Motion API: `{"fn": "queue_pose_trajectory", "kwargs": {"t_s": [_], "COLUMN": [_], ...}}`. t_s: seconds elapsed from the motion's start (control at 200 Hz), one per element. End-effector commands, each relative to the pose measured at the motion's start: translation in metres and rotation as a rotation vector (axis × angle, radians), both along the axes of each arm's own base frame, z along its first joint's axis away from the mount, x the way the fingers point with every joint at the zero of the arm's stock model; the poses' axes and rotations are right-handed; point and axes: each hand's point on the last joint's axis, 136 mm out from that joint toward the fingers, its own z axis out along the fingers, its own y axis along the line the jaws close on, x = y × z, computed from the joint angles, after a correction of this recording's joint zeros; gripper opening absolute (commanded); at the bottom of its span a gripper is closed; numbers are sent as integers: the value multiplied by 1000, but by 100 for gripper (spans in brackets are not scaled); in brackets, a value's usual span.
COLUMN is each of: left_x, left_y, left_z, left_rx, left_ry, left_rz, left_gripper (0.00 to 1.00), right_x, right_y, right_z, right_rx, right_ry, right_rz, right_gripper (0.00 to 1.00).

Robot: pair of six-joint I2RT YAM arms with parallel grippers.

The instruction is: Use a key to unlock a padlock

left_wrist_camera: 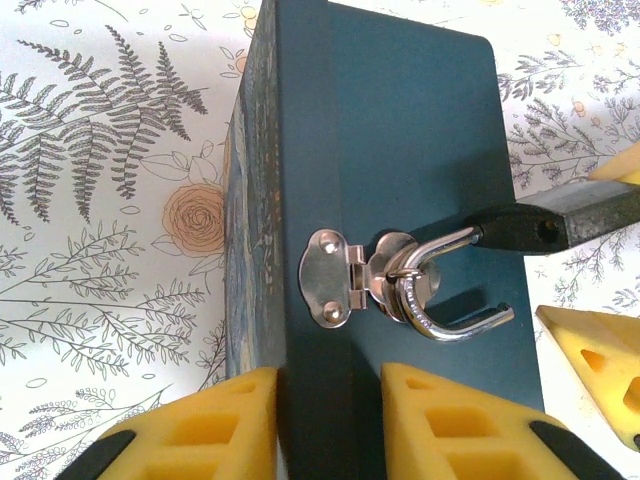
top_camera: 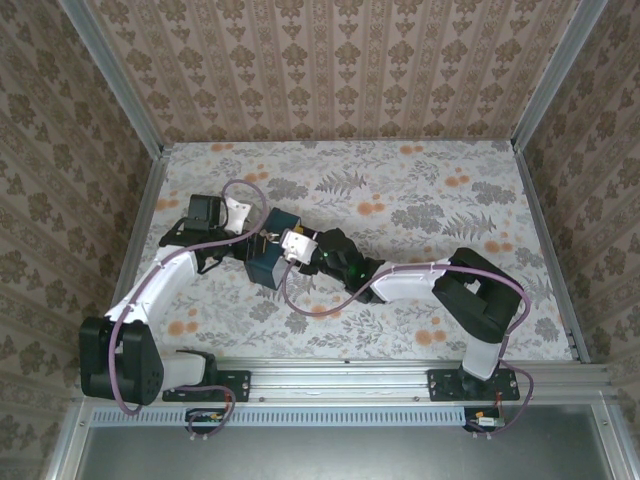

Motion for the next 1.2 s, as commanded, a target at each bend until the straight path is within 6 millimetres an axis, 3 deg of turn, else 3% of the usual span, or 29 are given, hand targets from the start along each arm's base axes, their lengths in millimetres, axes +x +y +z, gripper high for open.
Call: {"fn": "queue_pose_trajectory", "kwargs": {"t_s": [0.0, 0.14, 0.33, 0.56, 0.735, 1.035, 1.195], "left_x": [-10, -10, -9, -10, -11, -11, -12], "left_y": [-8, -8, -9, -10, -8, -9, -10], "left_z": [-9, -9, -9, -8, -10, -8, -8], "left_rx": [-15, -16, -21, -24, -15, -25, -28], "left_ry": [70, 72, 70, 72, 73, 68, 72], "left_rz": [-36, -35, -35, -38, -37, -38, -48], "left_gripper": [29, 29, 29, 28, 28, 28, 28], "right_x": [-14, -17, -6, 3, 4, 3, 8], "right_y": [-2, -6, -8, -1, -9, 5, 14], "right_z": [-6, -6, 11, 17, 30, 10, 12], "right_rx": [-9, 3, 47, 39, 42, -37, -35], "right_ry": [3, 19, -2, -56, -105, -99, -88], "right_rz": [23, 15, -22, -26, -49, 49, 78], "right_gripper": [44, 42, 45, 47, 48, 49, 43]}}
